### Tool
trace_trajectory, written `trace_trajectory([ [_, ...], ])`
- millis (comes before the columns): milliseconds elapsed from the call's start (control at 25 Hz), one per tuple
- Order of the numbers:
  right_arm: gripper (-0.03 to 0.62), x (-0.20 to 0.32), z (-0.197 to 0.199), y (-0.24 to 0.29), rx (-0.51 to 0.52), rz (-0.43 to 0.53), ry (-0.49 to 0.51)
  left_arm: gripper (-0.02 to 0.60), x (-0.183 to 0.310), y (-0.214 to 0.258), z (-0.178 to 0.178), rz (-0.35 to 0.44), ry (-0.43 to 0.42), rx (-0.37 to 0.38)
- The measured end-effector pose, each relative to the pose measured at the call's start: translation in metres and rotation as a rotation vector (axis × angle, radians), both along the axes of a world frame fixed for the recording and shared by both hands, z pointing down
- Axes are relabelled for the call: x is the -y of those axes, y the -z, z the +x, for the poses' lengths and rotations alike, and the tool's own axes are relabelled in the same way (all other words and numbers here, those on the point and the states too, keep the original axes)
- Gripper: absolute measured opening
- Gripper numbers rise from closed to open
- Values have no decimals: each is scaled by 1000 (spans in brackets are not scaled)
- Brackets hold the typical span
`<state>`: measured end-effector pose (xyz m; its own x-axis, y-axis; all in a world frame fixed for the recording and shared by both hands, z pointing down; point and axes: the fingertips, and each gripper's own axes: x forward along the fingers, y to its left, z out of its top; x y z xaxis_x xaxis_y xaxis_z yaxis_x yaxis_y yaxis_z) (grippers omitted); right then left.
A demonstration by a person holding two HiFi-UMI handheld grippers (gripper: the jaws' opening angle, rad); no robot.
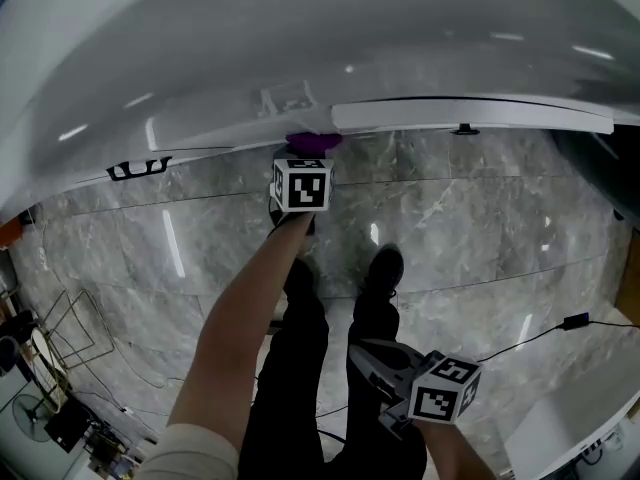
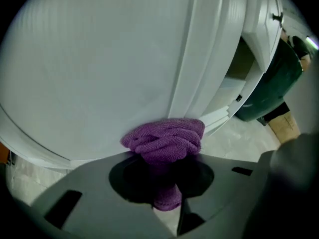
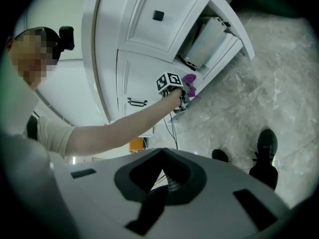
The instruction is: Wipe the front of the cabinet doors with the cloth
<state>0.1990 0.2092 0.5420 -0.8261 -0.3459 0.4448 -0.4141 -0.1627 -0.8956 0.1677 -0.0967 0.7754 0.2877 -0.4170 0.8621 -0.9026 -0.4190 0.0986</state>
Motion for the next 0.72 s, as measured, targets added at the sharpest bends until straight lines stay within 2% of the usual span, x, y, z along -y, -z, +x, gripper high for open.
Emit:
trace_trajectory([
  [160,9,8,12,-9,-7,11,-32,106,1,-40,1,-49,4,64],
  [280,9,8,19,-11,-13,14,-29,106,-3,-61,2,-68,31,58],
  [400,9,2,27,-9,-39,21,-18,106,-8,-58,3,-92,26,41],
  [560,9,-7,38,14,-83,24,-19,103,-33,-19,-6,-122,-23,15],
  [640,9,-8,43,35,-115,42,-2,103,-47,24,-10,-96,-100,-8],
  [720,9,-6,48,58,-146,73,28,103,-59,80,-13,-47,-212,-45],
])
